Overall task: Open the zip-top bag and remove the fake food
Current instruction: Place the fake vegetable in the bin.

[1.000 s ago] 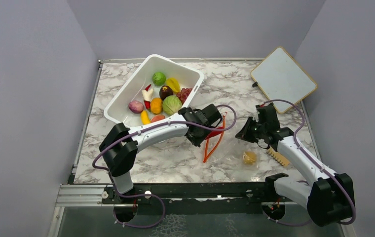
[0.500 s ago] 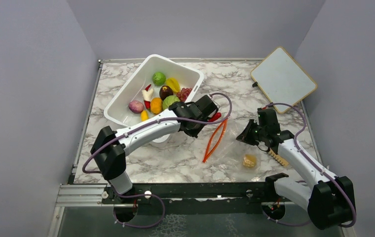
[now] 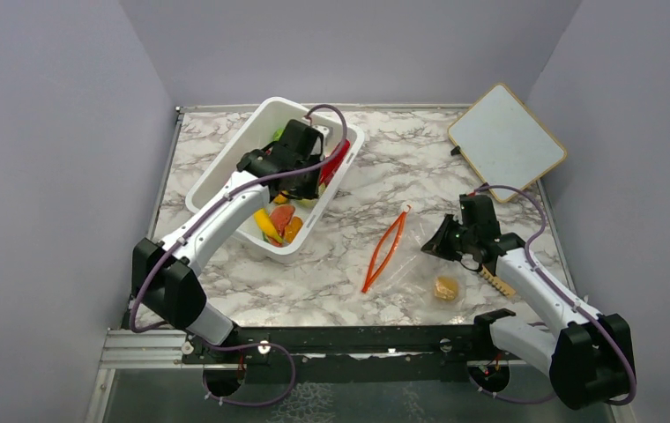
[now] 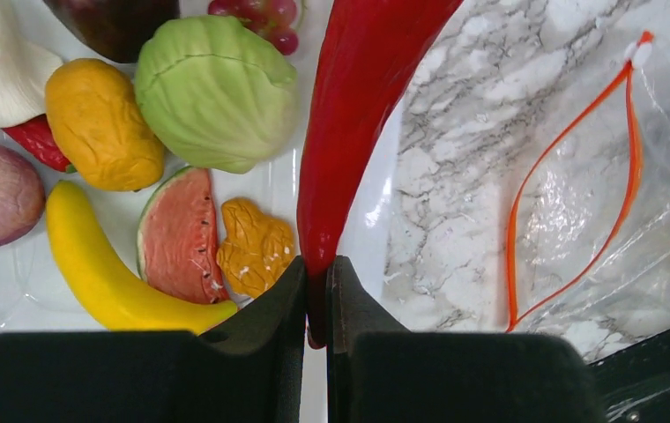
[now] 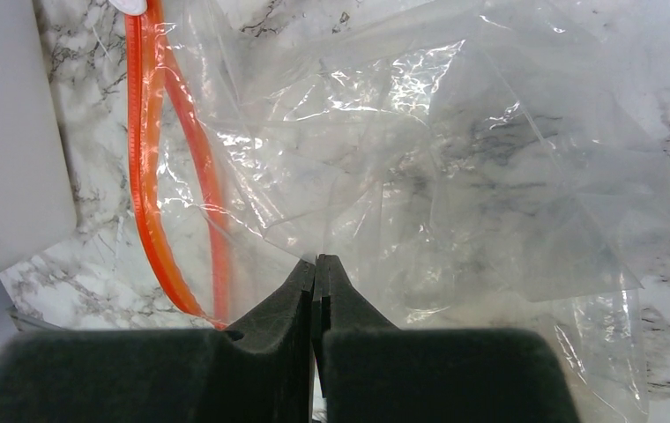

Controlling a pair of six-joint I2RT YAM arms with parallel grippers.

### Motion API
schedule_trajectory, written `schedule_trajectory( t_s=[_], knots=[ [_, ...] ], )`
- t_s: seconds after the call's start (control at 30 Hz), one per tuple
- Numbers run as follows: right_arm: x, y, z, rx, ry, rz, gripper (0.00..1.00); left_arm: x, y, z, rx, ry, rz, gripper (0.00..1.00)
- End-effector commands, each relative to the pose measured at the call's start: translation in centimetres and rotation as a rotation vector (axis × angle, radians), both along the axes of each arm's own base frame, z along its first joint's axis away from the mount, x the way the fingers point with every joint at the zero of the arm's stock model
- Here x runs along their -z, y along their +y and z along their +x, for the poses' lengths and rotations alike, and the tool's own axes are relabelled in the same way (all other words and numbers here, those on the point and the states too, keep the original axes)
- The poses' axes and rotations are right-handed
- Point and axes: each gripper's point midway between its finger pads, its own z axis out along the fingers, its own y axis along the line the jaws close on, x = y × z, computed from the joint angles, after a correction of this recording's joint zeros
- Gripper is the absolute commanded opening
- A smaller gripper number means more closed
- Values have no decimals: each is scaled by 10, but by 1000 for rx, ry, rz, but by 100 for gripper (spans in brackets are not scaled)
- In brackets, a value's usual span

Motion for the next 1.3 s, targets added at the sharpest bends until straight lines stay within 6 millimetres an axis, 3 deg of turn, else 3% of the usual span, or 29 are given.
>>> schedule_trajectory(
  t_s=[0.0,0.1,0.27,0.4,0.5,0.7,0.8,0.87,1.0,1.1,1.27],
  knots=[
    [-2,3,-4,-7,-1,21,1,-8,17,14,-73,20,-122,0],
    [-2,4,-4,-6,-2,27,1,3,39,22,-153,45,-115,0],
    [-1,5,-5,-11,5,35,1,39,70,20,-264,143,-109,1],
    [0,7,-4,-17,12,39,1,63,77,16,-288,280,-258,4],
    [-1,7,-4,-23,12,39,1,75,88,18,-323,306,-278,9],
    [0,5,-6,-19,15,30,1,75,129,35,-448,206,-156,13],
    [1,8,-5,-23,12,47,1,58,147,75,-479,116,-83,13],
    [1,10,-5,-30,16,53,1,45,147,105,-455,80,-53,13],
    [-3,7,-5,-36,21,31,1,42,153,141,-441,64,16,14],
    [-7,5,-5,-28,5,23,1,51,159,148,-411,78,80,15],
    [-7,2,-6,-19,-5,15,1,69,172,138,-427,113,160,20]
  ],
)
